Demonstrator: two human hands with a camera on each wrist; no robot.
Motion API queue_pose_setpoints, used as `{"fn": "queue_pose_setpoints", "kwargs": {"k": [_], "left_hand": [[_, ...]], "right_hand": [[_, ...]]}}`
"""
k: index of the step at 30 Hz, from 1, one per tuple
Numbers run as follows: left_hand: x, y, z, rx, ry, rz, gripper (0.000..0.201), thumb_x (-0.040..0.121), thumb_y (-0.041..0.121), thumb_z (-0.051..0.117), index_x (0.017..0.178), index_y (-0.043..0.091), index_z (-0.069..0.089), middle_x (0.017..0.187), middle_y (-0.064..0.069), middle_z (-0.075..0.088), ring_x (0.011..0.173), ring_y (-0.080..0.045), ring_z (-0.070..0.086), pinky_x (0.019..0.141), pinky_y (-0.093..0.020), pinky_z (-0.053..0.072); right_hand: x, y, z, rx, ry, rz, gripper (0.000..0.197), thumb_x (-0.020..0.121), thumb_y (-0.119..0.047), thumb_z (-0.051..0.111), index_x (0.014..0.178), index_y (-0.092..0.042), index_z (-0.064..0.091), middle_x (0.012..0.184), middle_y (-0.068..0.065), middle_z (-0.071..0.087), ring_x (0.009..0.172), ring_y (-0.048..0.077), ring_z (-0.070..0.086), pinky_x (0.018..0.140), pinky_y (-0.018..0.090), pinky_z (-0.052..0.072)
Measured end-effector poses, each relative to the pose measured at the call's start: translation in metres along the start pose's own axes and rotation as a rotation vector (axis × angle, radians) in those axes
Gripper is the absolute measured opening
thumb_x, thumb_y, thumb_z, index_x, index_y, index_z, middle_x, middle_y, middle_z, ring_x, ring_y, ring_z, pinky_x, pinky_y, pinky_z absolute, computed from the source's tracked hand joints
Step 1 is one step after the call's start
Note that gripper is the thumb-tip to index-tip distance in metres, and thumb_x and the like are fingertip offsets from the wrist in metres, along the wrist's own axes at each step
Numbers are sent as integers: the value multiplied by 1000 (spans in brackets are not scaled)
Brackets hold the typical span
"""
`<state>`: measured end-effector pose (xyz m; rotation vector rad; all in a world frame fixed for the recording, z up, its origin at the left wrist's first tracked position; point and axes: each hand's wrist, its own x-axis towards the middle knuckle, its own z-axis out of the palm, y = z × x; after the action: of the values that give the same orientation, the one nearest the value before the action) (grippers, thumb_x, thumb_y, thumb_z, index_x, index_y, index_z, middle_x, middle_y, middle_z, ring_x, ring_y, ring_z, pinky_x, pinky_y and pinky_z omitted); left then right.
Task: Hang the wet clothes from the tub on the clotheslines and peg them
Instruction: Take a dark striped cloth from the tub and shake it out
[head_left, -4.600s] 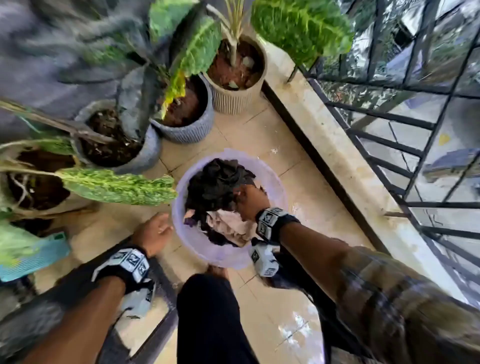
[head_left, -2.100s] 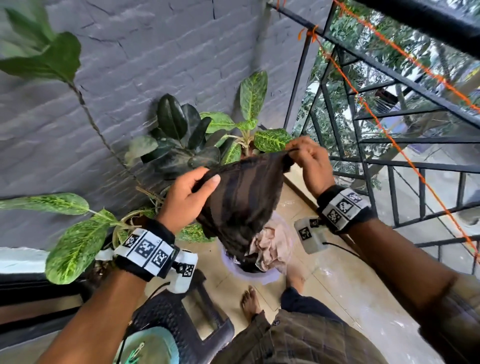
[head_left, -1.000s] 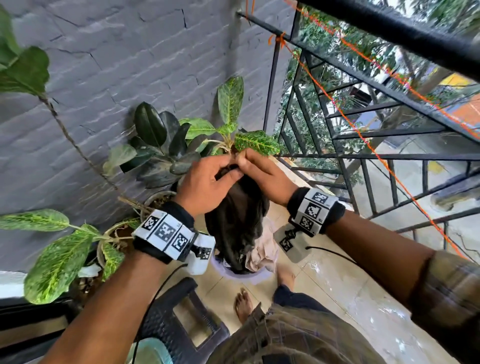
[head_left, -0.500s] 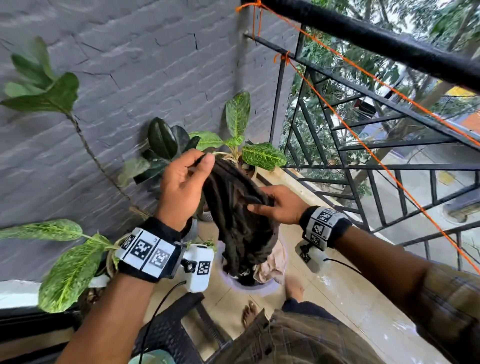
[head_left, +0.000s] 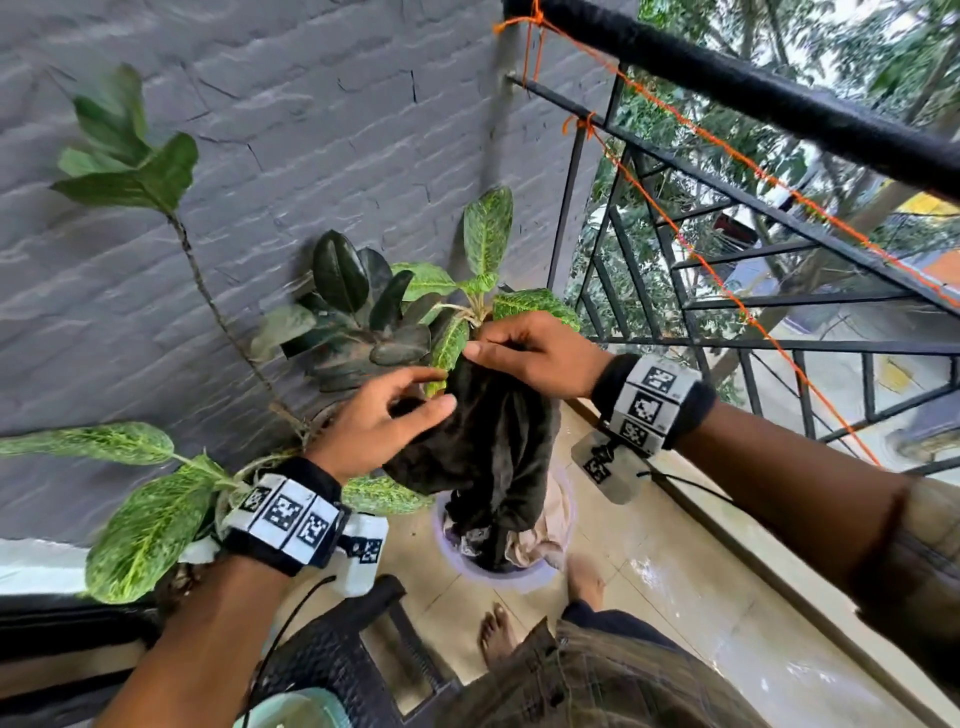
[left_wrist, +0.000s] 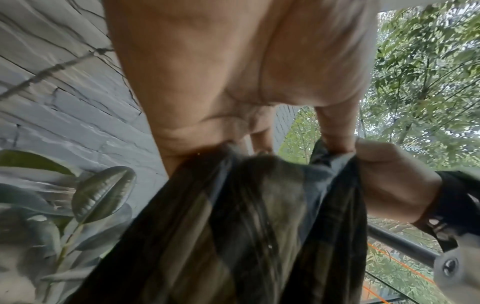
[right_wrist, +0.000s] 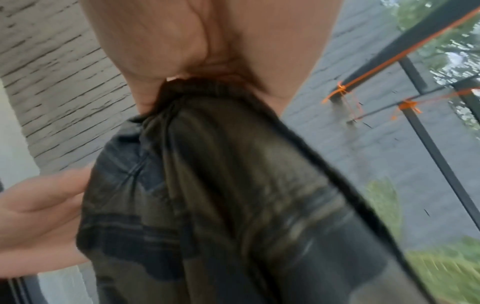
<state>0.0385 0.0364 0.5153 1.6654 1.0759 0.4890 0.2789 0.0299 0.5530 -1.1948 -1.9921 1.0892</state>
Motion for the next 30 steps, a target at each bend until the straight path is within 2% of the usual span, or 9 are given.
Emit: {"fn": "queue_pose_setpoints", "kwargs": {"k": [4, 7, 10, 13, 16, 19, 22, 26, 30], "left_hand": [[6, 16, 4, 58, -70, 126, 43, 74, 67, 68, 96, 31, 73, 104, -2, 65, 103, -17, 63, 98, -45, 45], [12, 25, 5, 85, -24, 227, 46, 81, 51, 65, 105, 11, 70, 109, -10, 60, 107, -21, 61, 99, -44, 45], [15, 34, 8, -64, 39, 254, 39, 93, 31, 59, 90, -8, 56, 84, -20, 52, 82, -24, 53, 76, -38, 40], [15, 48, 11, -204, 95, 260, 23, 100, 17, 49, 79, 10, 49, 74, 5, 47, 74, -7, 43, 68, -24, 37], [19, 58, 7, -36, 242, 373, 28, 100, 28, 48, 75, 16, 41, 71, 12, 36, 68, -5, 35, 64, -27, 32], [23, 67, 4, -15, 370, 446, 28, 101, 21, 47, 75, 19, 40, 68, 11, 34, 64, -4, 34, 62, -25, 31], [26, 70, -8, -65, 463, 472, 31, 101, 19, 47, 73, 16, 34, 69, 7, 32, 63, -6, 31, 60, -25, 29], [22, 70, -26, 22, 455, 490, 30, 103, 13, 46, 75, 21, 39, 69, 9, 33, 64, -2, 33, 62, -21, 30], [17, 68, -37, -9, 492, 498, 26, 103, 8, 43, 79, -2, 46, 72, 8, 33, 66, 3, 33, 62, -18, 31]], "right_hand": [[2, -5, -3, 14, 16, -41, 42, 102, -19, 51, 62, -18, 40, 61, -14, 32, 57, 1, 33, 58, 20, 32], [-2, -1, 1, 44, 96, -49, 39, 103, -23, 50, 64, -17, 45, 62, -11, 38, 57, 3, 38, 59, 24, 35], [-1, 1, 1, -21, 224, -53, 37, 102, -29, 49, 67, -18, 45, 64, -7, 41, 60, 4, 40, 59, 26, 36], [-1, 4, -2, 103, 234, 11, 38, 100, -26, 54, 64, -19, 46, 59, -15, 41, 56, 1, 39, 56, 18, 34], [-11, 10, 3, 255, 73, 125, 30, 95, -25, 63, 66, -18, 57, 61, -14, 56, 57, 3, 52, 57, 17, 41], [-25, 33, 19, 283, -10, 262, 28, 83, -44, 69, 77, -17, 70, 74, -7, 69, 69, 10, 64, 70, 29, 51], [-38, 61, 35, 214, -41, 442, 61, 67, -71, 69, 97, -18, 73, 90, 3, 73, 83, 20, 68, 88, 43, 52], [-46, 79, 34, 64, -57, 421, 72, 76, -76, 58, 100, -9, 70, 96, 11, 72, 93, 27, 67, 92, 44, 52], [-41, 83, 20, -267, -38, 319, 51, 93, -63, 45, 94, -16, 64, 78, 7, 65, 76, 23, 61, 76, 40, 51]]}}
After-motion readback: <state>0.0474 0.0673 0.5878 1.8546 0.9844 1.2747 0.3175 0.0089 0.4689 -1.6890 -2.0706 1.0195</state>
